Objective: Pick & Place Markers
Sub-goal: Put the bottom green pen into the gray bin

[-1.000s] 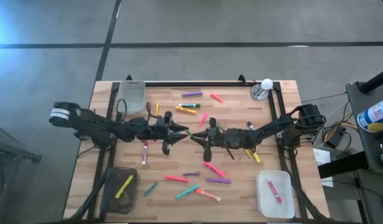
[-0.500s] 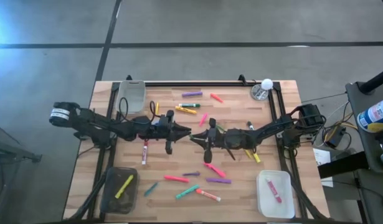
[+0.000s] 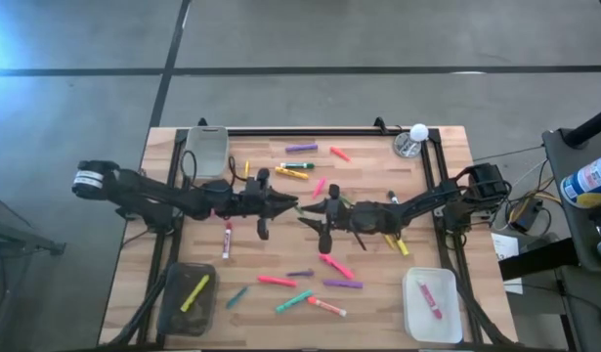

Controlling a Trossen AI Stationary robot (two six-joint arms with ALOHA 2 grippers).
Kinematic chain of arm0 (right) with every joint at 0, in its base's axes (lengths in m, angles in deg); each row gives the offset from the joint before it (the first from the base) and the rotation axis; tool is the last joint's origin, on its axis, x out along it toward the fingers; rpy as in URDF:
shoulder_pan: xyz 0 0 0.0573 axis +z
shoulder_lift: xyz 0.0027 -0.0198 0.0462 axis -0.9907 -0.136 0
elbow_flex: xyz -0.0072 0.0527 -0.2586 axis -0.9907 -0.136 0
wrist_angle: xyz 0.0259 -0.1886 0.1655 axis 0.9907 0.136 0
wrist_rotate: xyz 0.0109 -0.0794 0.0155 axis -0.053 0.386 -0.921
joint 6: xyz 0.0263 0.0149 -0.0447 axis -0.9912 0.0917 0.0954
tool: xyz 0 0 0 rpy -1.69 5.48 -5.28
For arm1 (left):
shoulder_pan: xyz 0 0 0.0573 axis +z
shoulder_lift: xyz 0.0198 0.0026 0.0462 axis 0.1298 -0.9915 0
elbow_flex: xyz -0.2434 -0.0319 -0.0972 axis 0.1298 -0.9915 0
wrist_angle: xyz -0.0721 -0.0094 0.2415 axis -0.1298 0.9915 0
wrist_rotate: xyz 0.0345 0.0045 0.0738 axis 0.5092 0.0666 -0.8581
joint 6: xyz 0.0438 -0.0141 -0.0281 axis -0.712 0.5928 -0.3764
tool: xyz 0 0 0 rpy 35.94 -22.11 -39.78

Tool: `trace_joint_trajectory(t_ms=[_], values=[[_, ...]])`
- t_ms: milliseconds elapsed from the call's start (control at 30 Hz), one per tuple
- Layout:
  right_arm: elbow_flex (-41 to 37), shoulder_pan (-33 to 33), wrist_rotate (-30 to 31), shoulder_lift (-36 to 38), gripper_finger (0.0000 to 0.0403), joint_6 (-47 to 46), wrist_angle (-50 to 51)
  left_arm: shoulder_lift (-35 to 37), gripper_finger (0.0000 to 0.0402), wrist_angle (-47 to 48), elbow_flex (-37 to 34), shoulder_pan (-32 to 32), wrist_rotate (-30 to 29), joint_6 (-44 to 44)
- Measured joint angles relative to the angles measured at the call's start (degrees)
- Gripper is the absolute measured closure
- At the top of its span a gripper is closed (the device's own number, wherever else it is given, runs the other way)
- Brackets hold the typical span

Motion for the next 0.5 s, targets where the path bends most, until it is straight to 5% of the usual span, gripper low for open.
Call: trace_joint_trajectory(t_ms=[267, 500], values=[[-0.2, 0.0, 0.0, 0.0, 0.0235, -0.4, 2.1, 9.2, 0.0374, 21.6, 3.2, 1.6, -10.2, -2.0], [-0.2, 0.0, -0.1, 0.0, 0.0245, -0.1, 2.8, 15.6, 0.0373, 60.6, 11.8, 6.9, -28.3, 4.4]])
